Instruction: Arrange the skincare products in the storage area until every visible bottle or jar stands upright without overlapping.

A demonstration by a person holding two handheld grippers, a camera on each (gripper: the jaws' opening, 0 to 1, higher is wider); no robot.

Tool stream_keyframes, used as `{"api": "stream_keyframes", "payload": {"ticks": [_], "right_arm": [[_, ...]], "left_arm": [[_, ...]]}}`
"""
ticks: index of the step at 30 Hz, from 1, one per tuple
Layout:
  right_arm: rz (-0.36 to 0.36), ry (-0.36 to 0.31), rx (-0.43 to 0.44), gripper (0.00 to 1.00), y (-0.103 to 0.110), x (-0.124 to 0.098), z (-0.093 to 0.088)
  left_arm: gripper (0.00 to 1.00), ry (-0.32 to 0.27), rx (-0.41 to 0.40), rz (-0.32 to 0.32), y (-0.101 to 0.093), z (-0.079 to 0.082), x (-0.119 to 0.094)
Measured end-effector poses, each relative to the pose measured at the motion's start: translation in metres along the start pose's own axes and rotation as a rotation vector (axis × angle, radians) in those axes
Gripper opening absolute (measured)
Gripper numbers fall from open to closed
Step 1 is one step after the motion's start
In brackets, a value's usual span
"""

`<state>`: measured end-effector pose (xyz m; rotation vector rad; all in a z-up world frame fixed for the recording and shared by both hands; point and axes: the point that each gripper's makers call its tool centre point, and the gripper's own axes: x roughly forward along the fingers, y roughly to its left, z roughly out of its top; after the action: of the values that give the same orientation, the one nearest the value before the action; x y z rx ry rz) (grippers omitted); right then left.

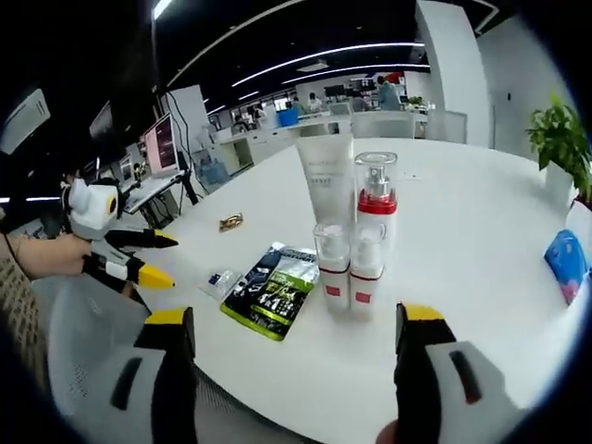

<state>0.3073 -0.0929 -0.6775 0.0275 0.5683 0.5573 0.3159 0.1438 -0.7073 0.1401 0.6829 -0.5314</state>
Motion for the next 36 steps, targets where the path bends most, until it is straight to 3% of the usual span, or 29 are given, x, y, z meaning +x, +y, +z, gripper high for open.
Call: {"api": "stream_keyframes", "payload": {"ticks": [12,20,36], "right_arm": [[0.009,-0.024,0.028,0.99,0.004,-0.014,0.001],[0.003,-0.057,0.048,0.99,0.003,-0.019,0.007],[-0.010,-0.049,0.067,0.99,-0.005,-0.022,0.002]], "left_arm": [[0.86,-0.025,-0.046,0.009,0.002,0.001,-0.025],[0.94,-0.074,-0.003,0.011,-0.003,0.013,-0.035],[0.97,-0.042,-0.028,0.009,-0.004,0.007,-0.033]]}}
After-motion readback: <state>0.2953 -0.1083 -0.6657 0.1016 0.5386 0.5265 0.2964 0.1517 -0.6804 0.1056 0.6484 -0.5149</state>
